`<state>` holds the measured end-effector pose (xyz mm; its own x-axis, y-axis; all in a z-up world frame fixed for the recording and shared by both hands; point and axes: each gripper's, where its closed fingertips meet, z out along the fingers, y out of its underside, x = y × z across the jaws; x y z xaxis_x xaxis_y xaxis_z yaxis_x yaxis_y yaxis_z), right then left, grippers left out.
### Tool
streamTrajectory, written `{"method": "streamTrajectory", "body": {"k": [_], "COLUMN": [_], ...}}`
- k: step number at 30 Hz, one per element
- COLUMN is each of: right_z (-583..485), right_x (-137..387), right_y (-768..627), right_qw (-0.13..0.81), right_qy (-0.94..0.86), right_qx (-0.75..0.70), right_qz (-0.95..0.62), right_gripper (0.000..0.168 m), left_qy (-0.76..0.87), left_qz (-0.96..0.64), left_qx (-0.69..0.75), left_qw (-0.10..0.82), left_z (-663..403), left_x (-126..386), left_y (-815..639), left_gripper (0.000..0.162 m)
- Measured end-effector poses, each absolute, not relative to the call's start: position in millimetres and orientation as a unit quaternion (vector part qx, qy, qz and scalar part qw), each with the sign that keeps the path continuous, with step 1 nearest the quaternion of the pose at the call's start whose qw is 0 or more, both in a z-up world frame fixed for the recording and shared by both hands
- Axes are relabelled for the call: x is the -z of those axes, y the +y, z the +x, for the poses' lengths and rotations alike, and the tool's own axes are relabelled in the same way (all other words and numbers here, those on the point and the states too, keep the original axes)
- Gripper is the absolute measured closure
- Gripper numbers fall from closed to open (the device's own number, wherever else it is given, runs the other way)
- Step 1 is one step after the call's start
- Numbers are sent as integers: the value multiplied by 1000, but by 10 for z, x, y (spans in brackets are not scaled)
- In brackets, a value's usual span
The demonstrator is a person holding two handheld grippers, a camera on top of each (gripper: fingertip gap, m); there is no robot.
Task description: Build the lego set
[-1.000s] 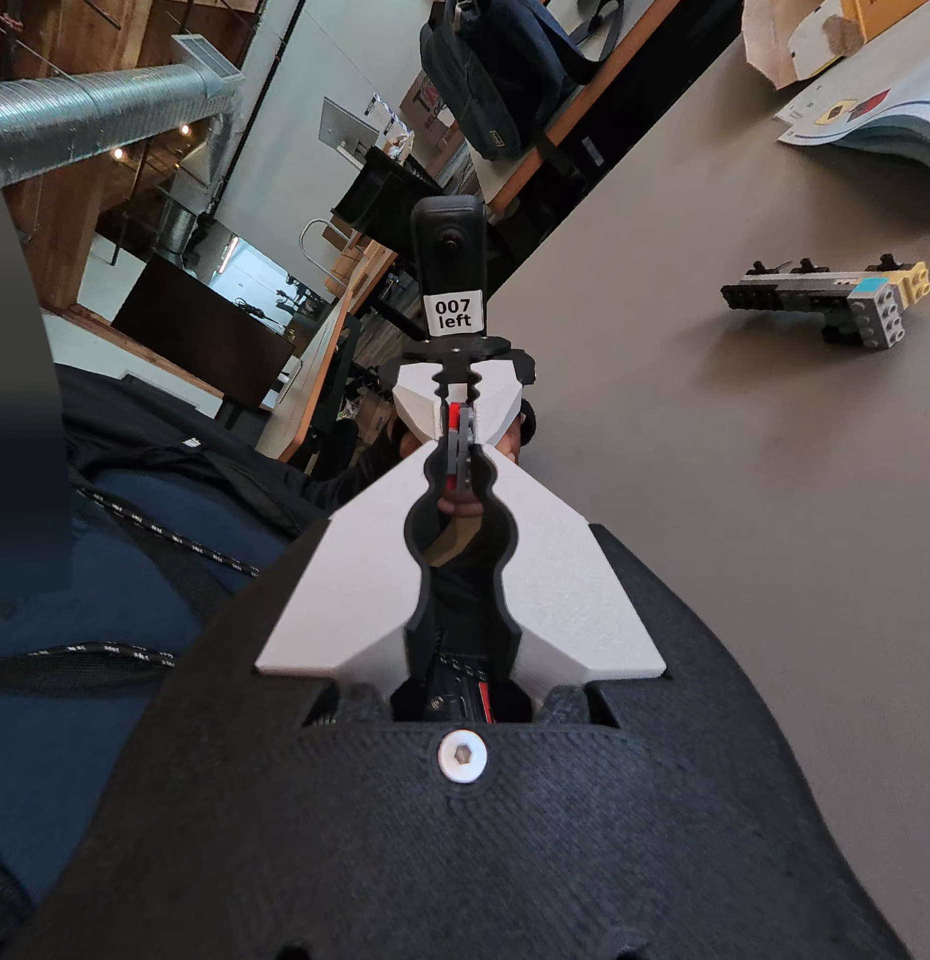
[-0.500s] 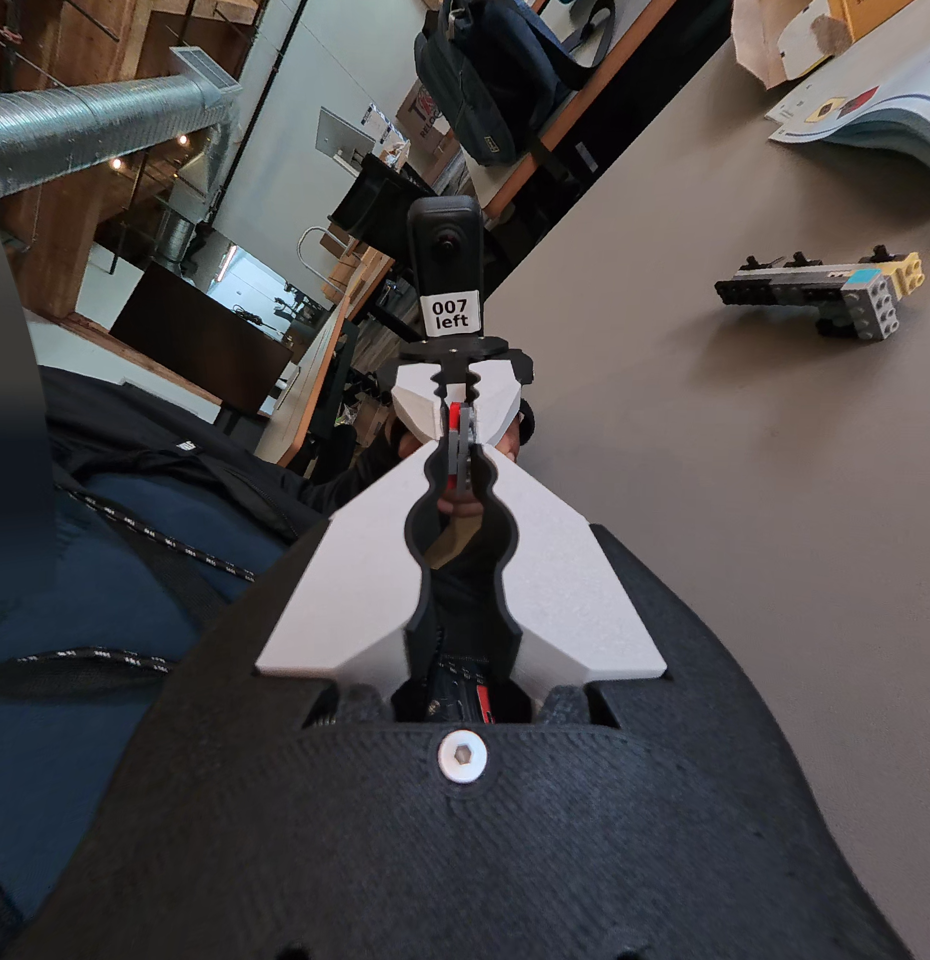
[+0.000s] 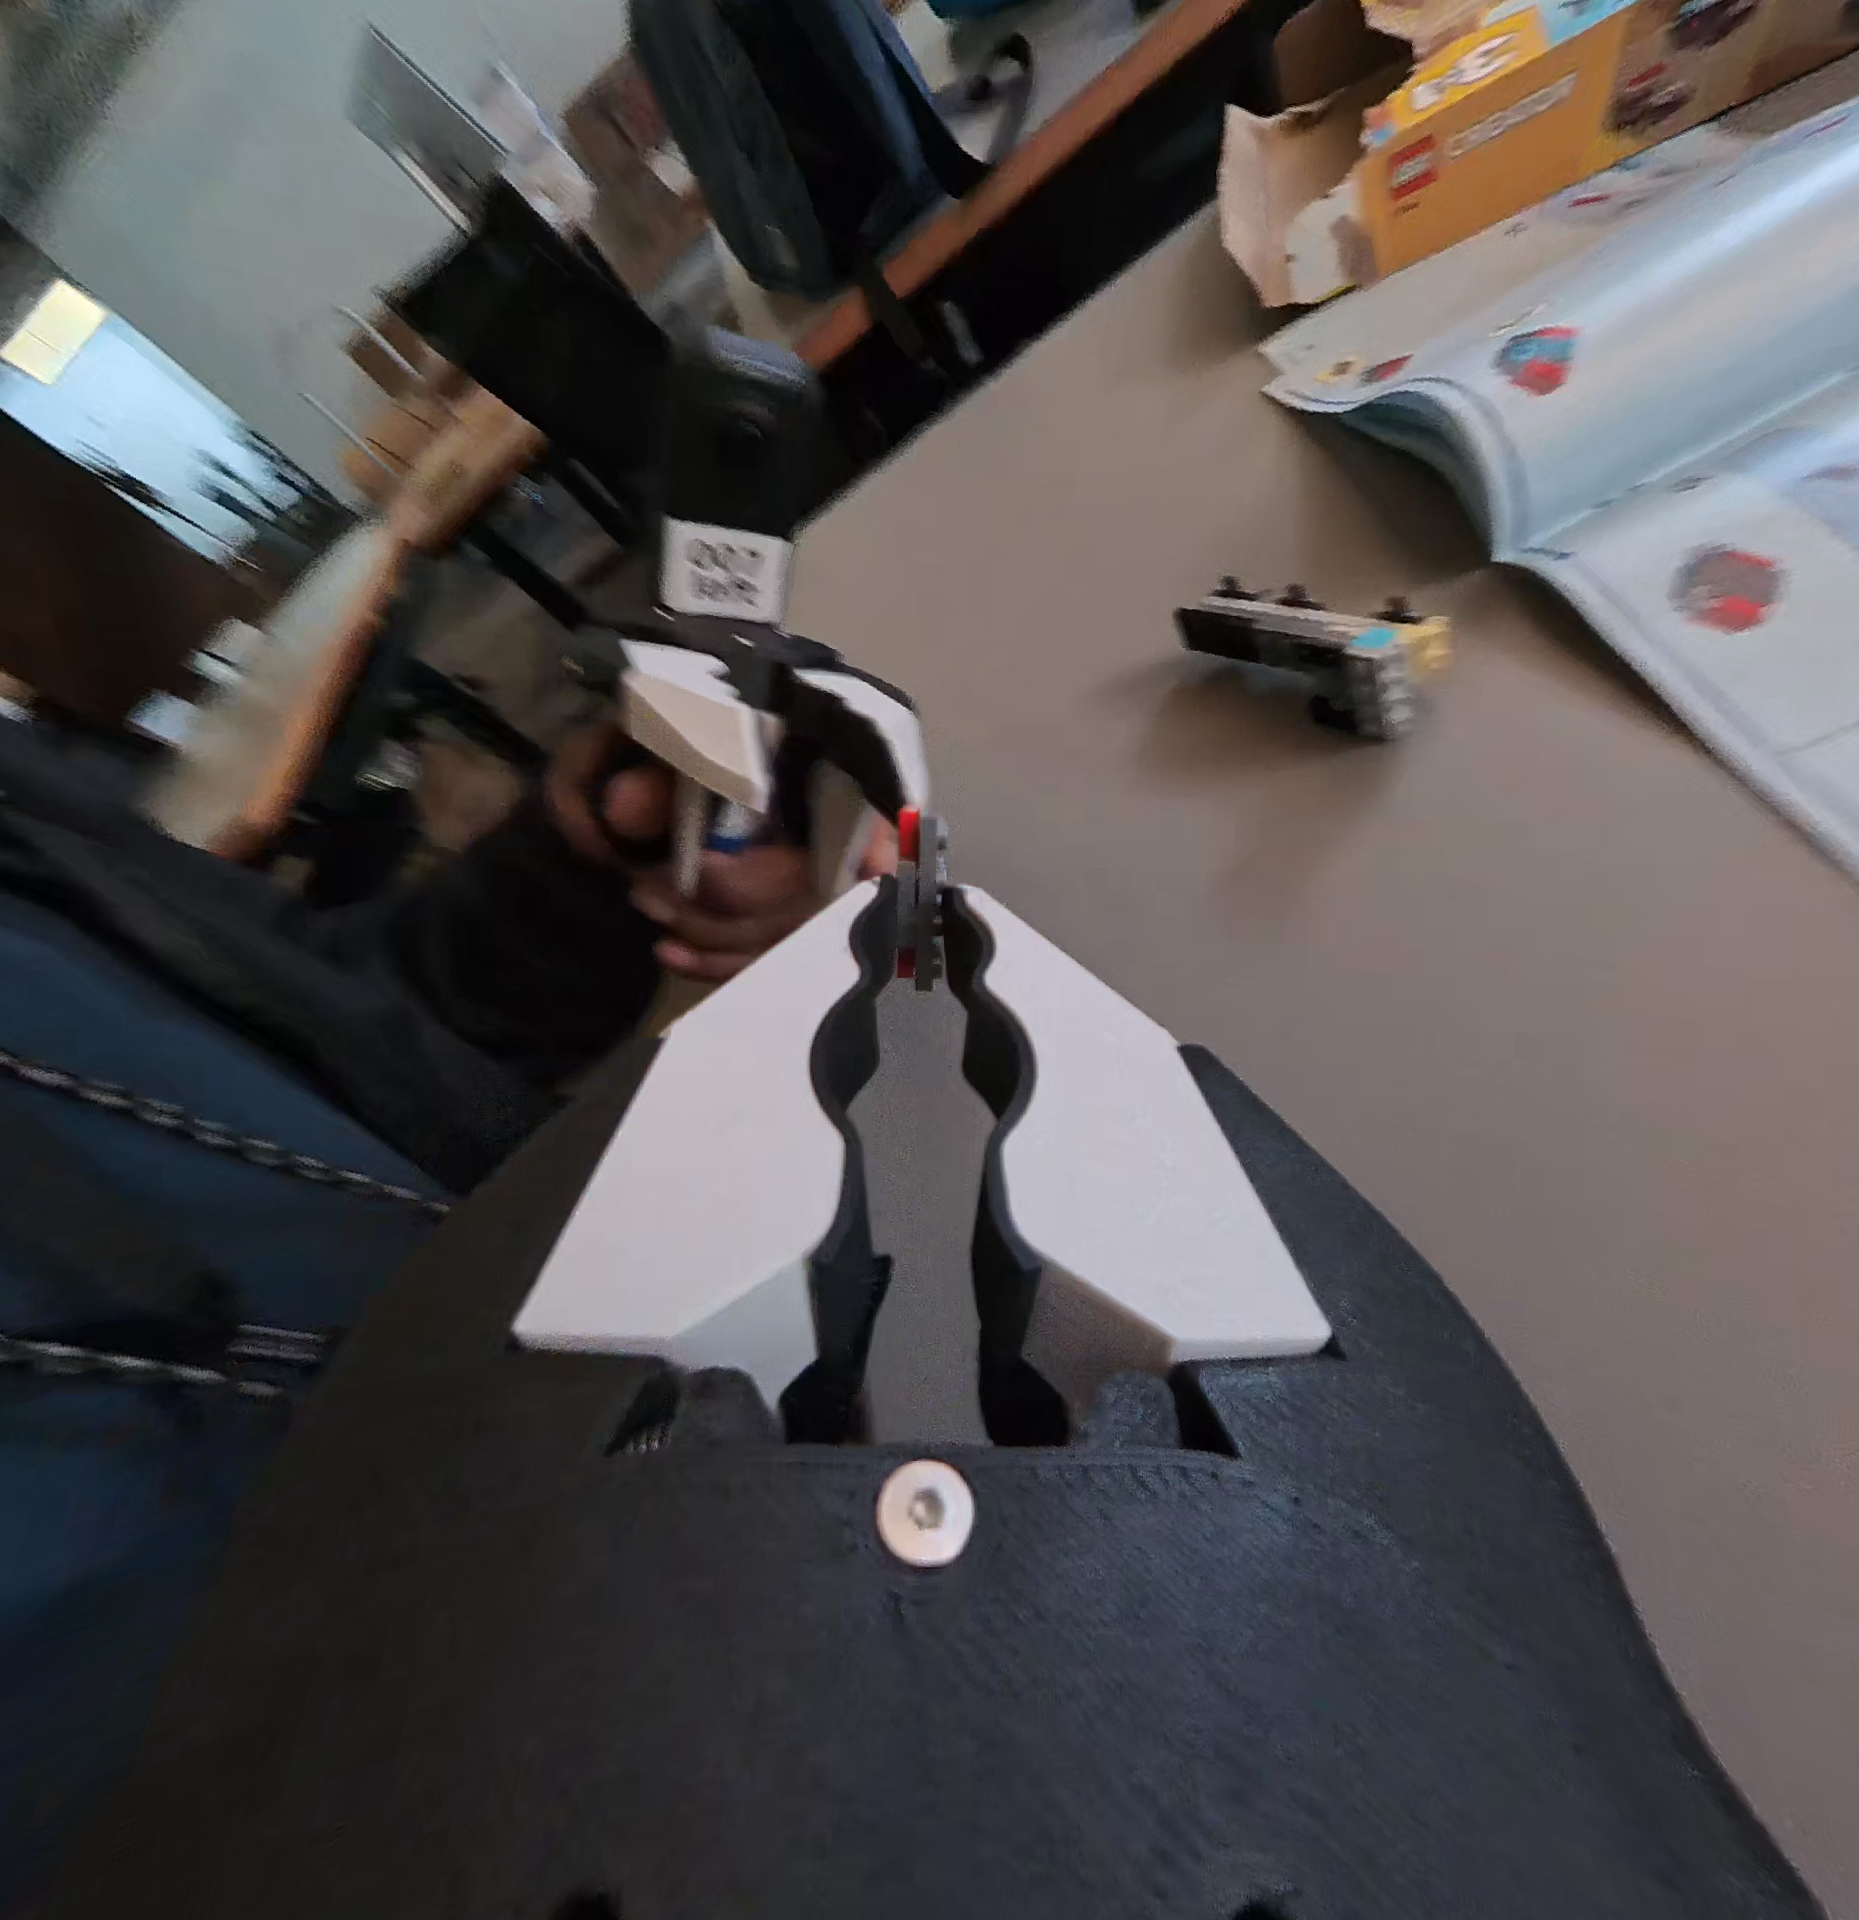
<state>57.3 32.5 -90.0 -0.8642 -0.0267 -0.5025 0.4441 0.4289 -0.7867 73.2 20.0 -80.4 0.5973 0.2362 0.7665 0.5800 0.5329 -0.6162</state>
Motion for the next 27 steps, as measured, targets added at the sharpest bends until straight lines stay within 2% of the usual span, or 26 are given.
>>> {"method": "streamTrajectory", "body": {"k": [6, 13, 19, 27], "right_z": [35, -297, -237, -58], "right_x": [1387, 1731, 1820, 1860], "right_y": [504, 613, 578, 618], "right_qw": [-48, -246, -297, -259], "right_qy": [906, 924, 918, 923], "right_qx": [418, 290, 250, 280], "right_qz": [50, -31, -77, -57], "right_gripper": [160, 159, 158, 142], "left_qy": [-450, -454, -452, -450], "left_qz": [-462, -465, -463, -464], "left_qx": [110, 104, 103, 99], "left_qw": [756, 753, 755, 757], "left_z": [679, 665, 677, 691], "left_x": [849, 864, 838, 825], "left_y": [153, 137, 118, 107], "left_gripper": [134, 134, 134, 134]}}
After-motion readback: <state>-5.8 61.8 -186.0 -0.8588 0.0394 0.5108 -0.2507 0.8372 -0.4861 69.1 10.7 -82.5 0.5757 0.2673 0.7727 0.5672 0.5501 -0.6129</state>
